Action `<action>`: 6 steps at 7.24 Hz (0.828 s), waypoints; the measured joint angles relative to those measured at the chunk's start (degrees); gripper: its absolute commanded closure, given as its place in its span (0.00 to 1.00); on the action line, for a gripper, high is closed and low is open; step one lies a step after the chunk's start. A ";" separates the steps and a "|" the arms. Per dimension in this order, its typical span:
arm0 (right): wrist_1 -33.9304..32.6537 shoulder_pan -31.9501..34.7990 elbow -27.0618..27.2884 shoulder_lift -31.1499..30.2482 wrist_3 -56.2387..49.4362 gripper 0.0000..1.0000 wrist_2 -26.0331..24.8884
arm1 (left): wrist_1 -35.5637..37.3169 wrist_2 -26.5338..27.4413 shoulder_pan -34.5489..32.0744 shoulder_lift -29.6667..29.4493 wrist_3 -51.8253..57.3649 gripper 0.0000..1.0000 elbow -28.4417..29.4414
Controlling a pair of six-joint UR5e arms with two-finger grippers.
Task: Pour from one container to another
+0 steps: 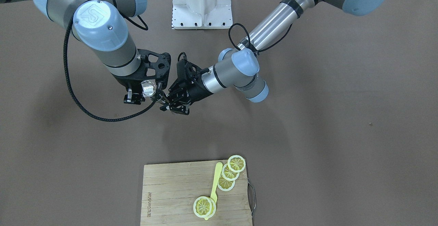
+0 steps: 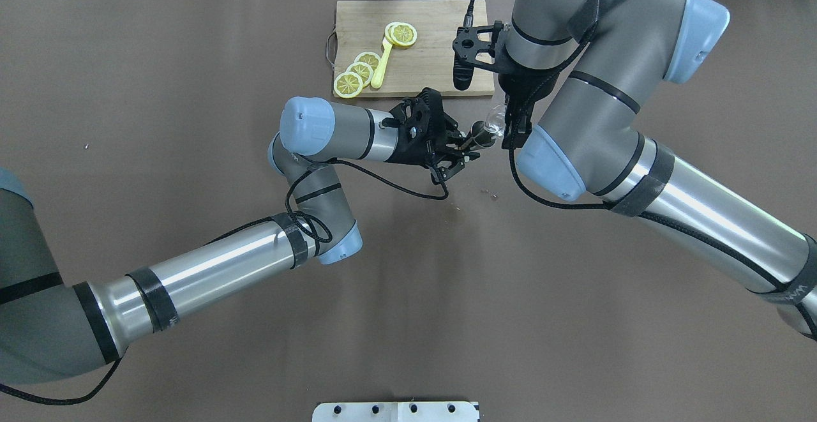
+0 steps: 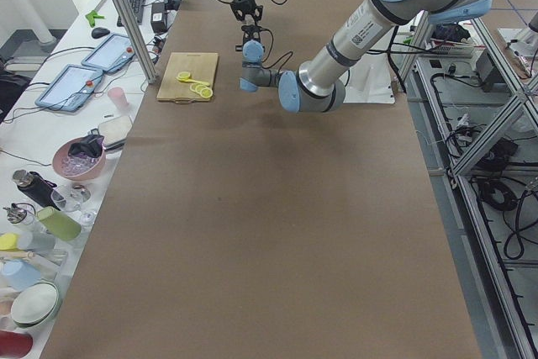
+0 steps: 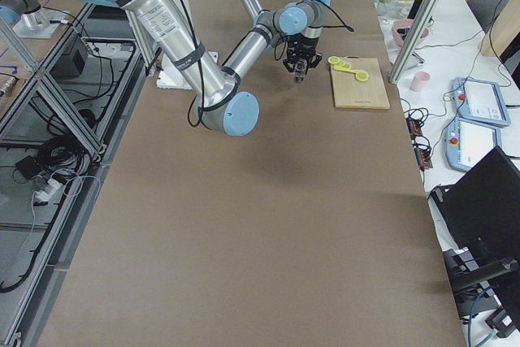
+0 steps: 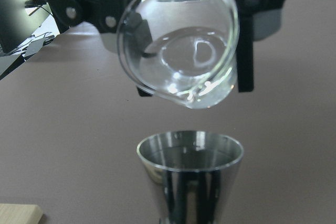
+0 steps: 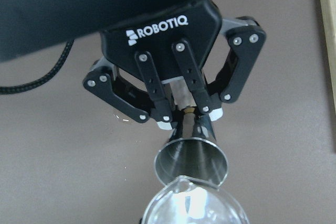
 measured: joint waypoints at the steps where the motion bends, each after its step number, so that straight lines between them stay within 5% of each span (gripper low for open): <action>1: -1.34 -0.22 -0.13 0.64 -1.10 1.00 -0.50 | 0.00 0.00 0.03 0.00 0.00 1.00 0.00; 6: -3.92 -0.46 -0.35 1.40 -2.86 1.00 -1.45 | -0.17 0.00 0.07 0.06 0.00 1.00 0.00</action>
